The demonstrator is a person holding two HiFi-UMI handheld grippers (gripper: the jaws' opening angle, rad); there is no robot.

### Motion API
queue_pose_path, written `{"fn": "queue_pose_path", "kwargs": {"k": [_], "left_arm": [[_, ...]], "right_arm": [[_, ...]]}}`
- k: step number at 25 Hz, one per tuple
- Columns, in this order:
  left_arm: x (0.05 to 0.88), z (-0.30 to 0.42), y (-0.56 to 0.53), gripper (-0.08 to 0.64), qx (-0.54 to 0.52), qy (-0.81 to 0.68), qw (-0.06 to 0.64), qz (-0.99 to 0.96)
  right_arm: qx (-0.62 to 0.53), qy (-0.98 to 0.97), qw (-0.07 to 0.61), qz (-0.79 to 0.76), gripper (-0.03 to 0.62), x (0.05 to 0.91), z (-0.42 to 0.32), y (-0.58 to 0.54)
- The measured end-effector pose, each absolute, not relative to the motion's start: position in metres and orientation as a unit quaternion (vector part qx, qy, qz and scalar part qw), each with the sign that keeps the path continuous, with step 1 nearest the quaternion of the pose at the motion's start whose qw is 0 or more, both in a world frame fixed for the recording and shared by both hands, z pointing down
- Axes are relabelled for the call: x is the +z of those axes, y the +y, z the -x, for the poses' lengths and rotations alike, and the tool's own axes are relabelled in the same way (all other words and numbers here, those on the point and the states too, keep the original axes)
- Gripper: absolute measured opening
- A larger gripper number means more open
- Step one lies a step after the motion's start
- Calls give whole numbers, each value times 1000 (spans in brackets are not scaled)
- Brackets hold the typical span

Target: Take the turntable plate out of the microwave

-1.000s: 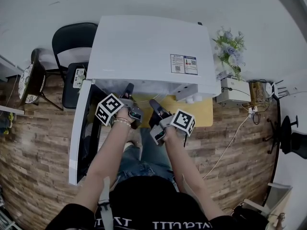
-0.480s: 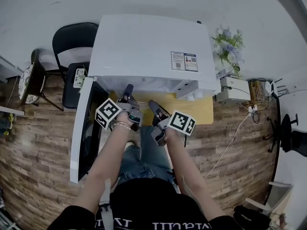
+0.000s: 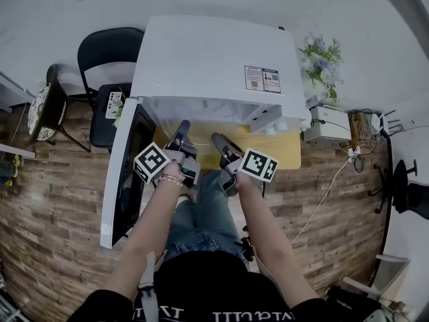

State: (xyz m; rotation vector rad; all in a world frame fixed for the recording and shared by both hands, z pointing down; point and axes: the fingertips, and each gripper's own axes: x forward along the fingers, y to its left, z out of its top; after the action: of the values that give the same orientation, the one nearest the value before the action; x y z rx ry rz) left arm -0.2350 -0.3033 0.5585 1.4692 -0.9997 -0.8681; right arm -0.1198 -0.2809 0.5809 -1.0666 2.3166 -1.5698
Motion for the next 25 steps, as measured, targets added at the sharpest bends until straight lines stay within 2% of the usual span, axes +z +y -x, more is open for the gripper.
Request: {"fn": "queue_pose_path", "kwargs": {"k": [10,19,25], "left_arm": [[543,226,-260,34,-357,-373,566,-643],[537,223,-232,31,-351,-375,555,-654],[521,217,-211,34,-348,-408,512,-671]], "right_arm": [[-488,791,88,359,212,569,106,-292],[-428,826,99,352,172,546,93,-273],[-373,856,76,350,175,525,85,-248]]}}
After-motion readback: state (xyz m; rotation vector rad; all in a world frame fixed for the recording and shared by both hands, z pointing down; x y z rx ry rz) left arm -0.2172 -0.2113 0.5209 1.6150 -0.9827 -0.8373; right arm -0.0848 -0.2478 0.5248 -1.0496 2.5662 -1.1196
